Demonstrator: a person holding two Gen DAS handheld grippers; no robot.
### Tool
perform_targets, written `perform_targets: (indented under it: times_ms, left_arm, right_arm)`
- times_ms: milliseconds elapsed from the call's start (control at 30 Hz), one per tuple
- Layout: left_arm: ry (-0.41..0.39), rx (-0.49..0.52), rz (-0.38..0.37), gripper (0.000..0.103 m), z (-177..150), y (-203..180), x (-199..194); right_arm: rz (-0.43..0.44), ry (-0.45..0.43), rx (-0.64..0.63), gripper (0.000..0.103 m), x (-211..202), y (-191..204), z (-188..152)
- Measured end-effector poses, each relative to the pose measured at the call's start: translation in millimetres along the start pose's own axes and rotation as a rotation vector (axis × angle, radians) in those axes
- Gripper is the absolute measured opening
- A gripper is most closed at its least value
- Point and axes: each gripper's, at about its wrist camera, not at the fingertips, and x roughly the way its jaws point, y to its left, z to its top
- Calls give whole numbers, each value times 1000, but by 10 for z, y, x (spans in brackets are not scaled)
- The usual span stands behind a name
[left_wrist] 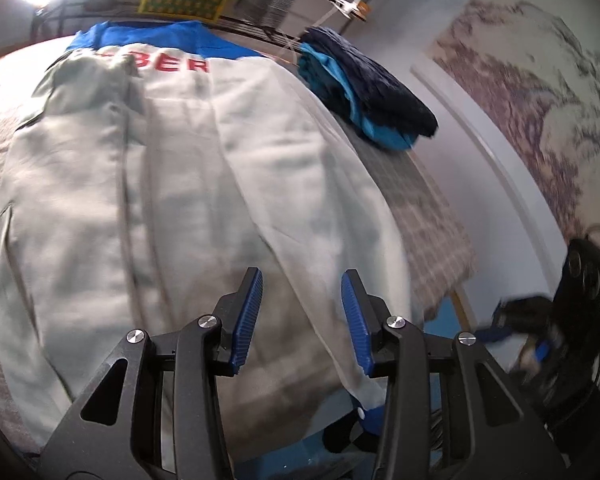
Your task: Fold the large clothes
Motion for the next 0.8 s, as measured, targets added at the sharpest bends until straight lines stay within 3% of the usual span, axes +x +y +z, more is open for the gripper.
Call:
perform_targets:
  times_ms: [200,300,400,533,633,800]
  left_arm:
    - [58,70,-54,41,-254,-410,122]
    - [101,157,-48,41,-433,-694,268]
    - [121,221,-34,41,-534,-884,361]
    - [137,223,-17,41,-560,-931,438]
    - [168,204,22,41,-601,-827,516]
    - [223,193,56,41,-748,-644,631]
  right_arm:
    - [-130,-66,329,35,-218,-867,-315]
    - [-137,-97,433,36,-304,-1149,-326]
    - [-98,-176,498,36,-440,-1362,-135]
    - [-97,-260,538,36,-458,-1705,275]
    - [-106,-278,557,36,-271,-1995,571]
    - [-106,-258,611,47,152,-2428,850]
